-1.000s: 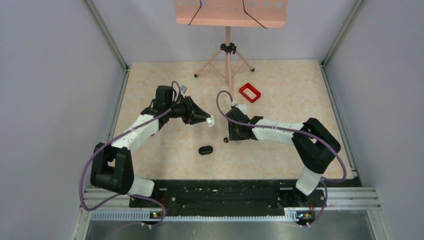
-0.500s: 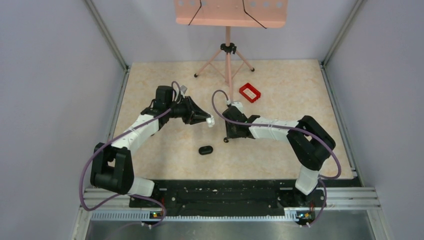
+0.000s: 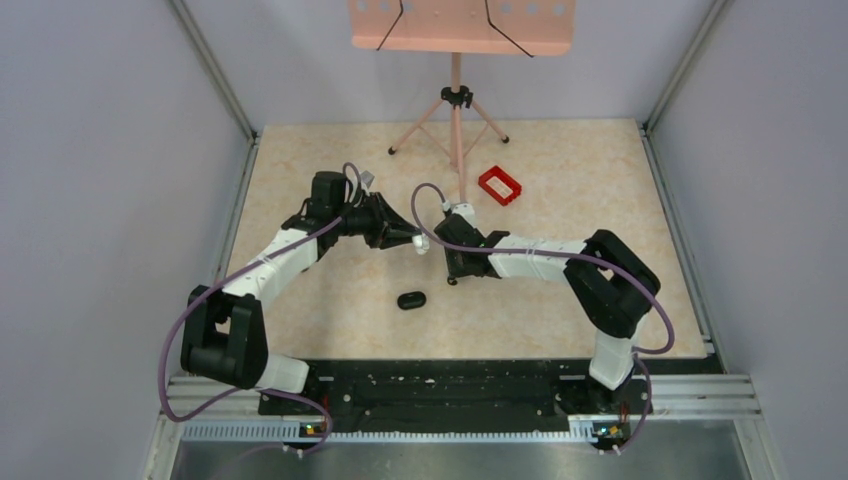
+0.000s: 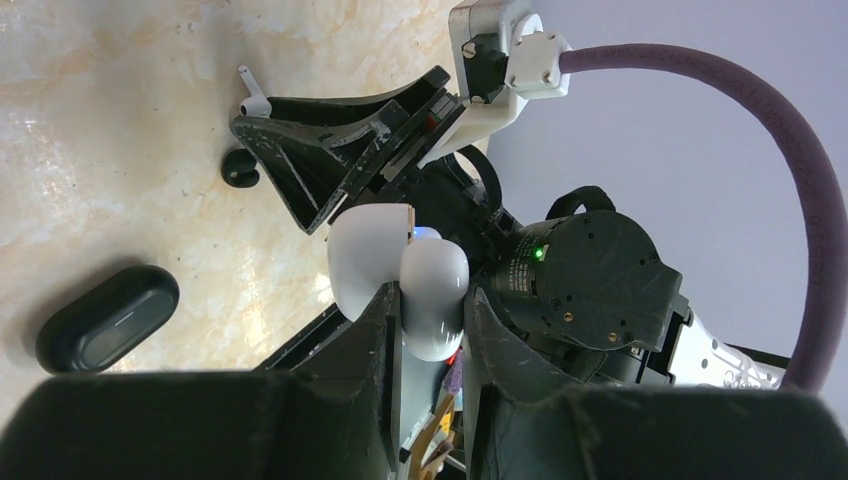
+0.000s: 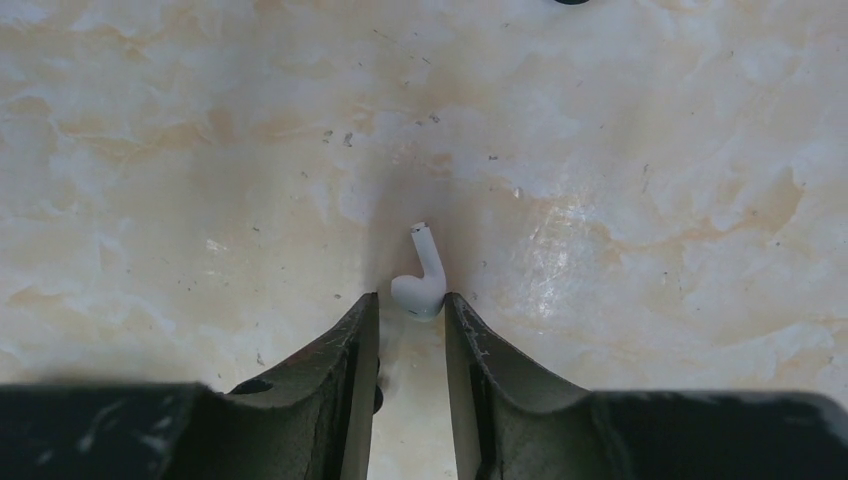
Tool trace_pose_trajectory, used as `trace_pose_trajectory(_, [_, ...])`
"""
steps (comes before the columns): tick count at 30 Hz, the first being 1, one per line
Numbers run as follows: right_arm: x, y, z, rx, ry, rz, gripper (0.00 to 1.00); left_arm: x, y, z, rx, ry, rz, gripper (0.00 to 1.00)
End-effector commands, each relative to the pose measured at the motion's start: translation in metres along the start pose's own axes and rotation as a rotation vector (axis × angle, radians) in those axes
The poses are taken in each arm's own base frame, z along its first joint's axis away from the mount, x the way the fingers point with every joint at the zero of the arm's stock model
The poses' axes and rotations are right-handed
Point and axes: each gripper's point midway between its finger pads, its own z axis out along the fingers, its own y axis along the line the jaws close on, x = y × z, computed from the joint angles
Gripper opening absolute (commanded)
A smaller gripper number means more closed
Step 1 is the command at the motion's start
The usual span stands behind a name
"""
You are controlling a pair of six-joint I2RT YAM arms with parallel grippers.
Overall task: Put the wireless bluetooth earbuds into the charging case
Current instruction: Pick up the left earbud from the center of the board, then insert the left earbud into the left side groove of the charging case.
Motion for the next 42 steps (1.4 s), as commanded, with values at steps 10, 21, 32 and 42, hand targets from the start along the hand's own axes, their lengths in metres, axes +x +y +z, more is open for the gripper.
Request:
trace_pose_trajectory(10, [-0.014, -0.001, -0.01, 0.039, -0.027, -0.006, 0.16, -0.002, -0.011, -0.004, 0.027, -0.016, 0.058, 0.0])
trace_pose_trajectory(21, [-0.033, -0.02, -0.08, -0.11, -0.031, 0.014, 0.14, 0.004, 0.003, 0.019, 0.005, 0.033, 0.149, 0.0])
trace_pose_trajectory(32, [-0.023, -0.006, -0.157, -0.417, 0.181, -0.002, 0.13, 0.009, -0.007, 0.035, -0.003, -0.039, 0.305, 0.0])
trace_pose_trajectory(42, [-0.023, 0.012, -0.183, -0.662, 0.359, 0.211, 0.13, 0.003, -0.022, 0.018, 0.092, -0.252, 0.491, 0.0])
